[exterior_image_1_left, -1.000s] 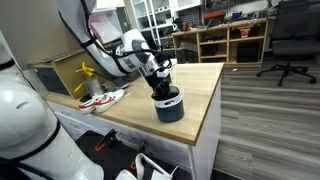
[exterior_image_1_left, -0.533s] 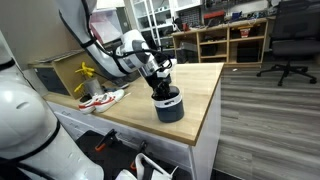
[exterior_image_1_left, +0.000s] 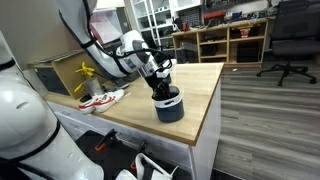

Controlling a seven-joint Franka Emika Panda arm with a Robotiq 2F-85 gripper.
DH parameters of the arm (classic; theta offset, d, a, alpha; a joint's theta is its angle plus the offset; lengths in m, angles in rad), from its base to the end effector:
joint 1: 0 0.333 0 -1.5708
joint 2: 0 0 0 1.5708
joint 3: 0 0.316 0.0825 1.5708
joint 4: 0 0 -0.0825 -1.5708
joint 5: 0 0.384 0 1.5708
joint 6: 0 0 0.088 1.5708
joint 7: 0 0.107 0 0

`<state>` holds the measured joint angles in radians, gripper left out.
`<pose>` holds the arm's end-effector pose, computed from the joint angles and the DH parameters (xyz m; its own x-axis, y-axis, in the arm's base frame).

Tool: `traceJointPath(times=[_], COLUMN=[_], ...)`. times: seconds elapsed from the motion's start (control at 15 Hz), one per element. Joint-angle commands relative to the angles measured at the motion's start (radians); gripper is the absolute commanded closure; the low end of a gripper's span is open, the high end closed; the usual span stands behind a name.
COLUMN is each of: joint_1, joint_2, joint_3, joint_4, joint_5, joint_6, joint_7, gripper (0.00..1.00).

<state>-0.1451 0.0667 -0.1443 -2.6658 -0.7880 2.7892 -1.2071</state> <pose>0.4052 -0.0879 0.2161 -0.0740 0.9538 -0.2913 0.9947 0.0917 0.0475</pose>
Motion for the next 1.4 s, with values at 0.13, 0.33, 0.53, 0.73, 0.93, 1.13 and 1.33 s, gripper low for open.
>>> traceJointPath(times=[0.13, 0.33, 0.53, 0.73, 0.93, 1.13, 1.33], joint_1=[0.0, 0.002, -0.003, -0.003, -0.007, -0.012, -0.015], joint_2=[0.05, 0.072, 0.088, 0.105, 0.146, 0.163, 0.147], joint_3=[-0.018, -0.025, -0.015, -0.011, -0.007, -0.002, 0.003], joint_4=[0.008, 0.018, 0.023, 0.022, 0.03, 0.048, 0.049], joint_5=[-0.103, -0.169, -0.188, -0.176, -0.151, -0.119, -0.065], joint_6=[-0.046, -0.064, -0.075, -0.09, -0.1, -0.099, -0.096], joint_7=[0.116, 0.195, 0.24, 0.249, 0.248, 0.25, 0.23], gripper=[0.64, 0.58, 0.72, 0.95, 1.0, 0.99, 0.99])
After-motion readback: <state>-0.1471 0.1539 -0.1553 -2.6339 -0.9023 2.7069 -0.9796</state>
